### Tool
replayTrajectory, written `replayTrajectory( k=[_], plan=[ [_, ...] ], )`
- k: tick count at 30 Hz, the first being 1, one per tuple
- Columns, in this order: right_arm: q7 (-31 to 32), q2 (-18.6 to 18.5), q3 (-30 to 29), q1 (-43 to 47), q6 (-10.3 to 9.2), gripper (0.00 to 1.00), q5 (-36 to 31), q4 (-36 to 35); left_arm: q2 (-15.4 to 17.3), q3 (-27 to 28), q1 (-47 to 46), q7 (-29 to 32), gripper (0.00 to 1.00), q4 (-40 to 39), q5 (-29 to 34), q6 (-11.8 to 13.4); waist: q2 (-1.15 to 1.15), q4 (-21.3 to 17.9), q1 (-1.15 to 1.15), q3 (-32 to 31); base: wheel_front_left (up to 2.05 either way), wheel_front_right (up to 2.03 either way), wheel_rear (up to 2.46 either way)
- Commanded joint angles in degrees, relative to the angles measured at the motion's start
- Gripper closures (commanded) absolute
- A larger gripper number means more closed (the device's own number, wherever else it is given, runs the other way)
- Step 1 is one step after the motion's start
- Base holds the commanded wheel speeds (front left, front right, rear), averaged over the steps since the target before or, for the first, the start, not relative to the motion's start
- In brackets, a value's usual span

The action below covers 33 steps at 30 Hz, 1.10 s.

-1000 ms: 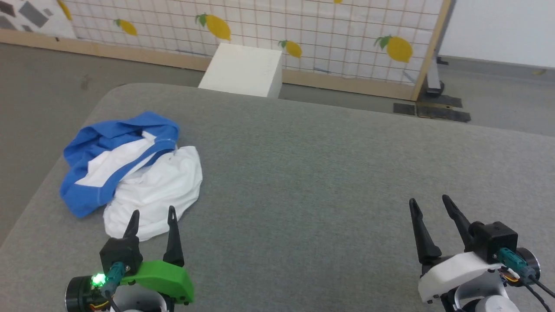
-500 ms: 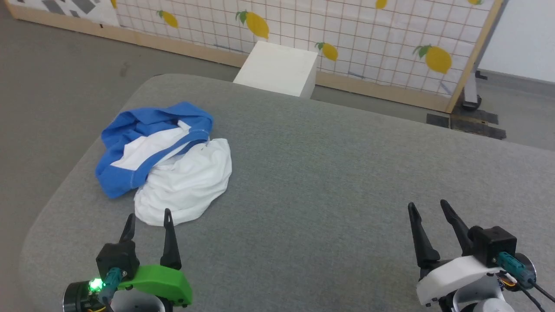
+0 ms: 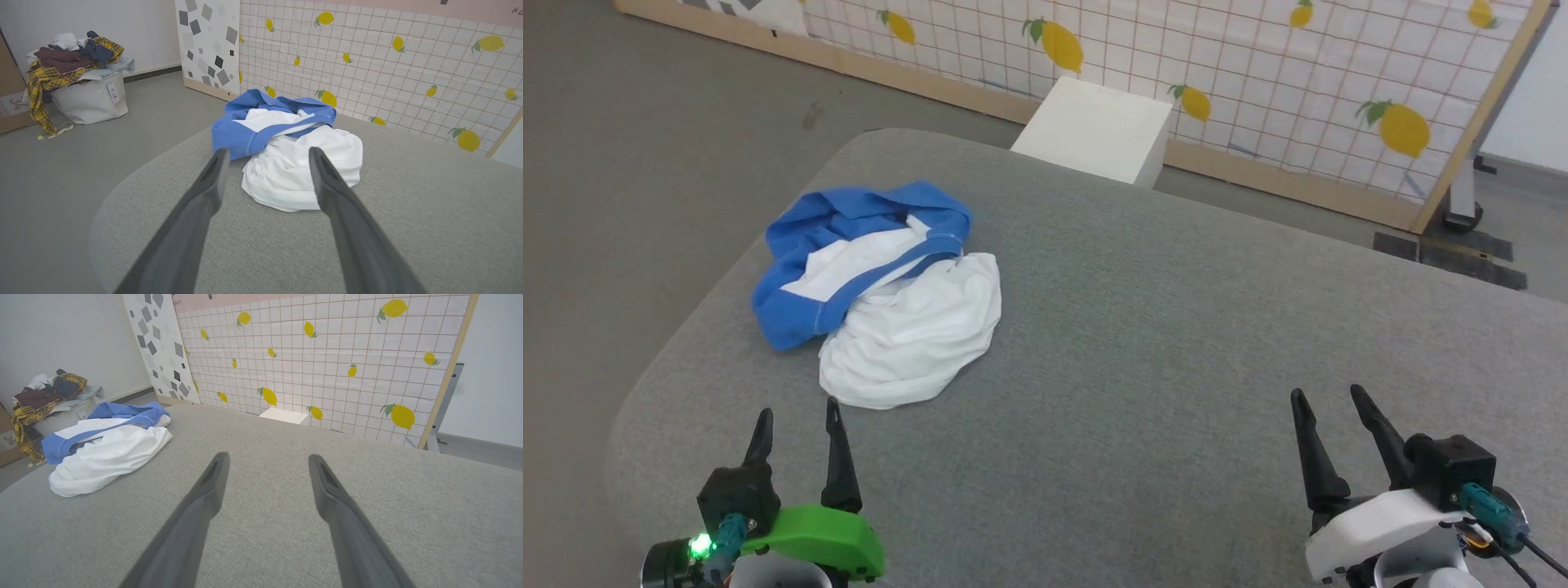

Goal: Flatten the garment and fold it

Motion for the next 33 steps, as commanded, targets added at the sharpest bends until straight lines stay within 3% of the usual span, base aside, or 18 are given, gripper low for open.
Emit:
replayTrajectory(
  k=[1,33],
  plan=[
    [-0.7,0.0,0.1,0.7,-0.06,0.00,0.8,0.4,0.3,-0.2,1.0,-0.6,0.00,0.3,-0.3,0.5,0.00,0.8,0.00,0.0,0.00,0.00,0.00],
    [-4.5,0.1,0.7,1.5,-0.08,0.00,3.9,4.8,1.0,-1.4,2.3,-4.4,0.00,1.5,-4.1,3.6,0.00,9.1,0.00,-0.6,0.00,0.00,0.00]
  ],
)
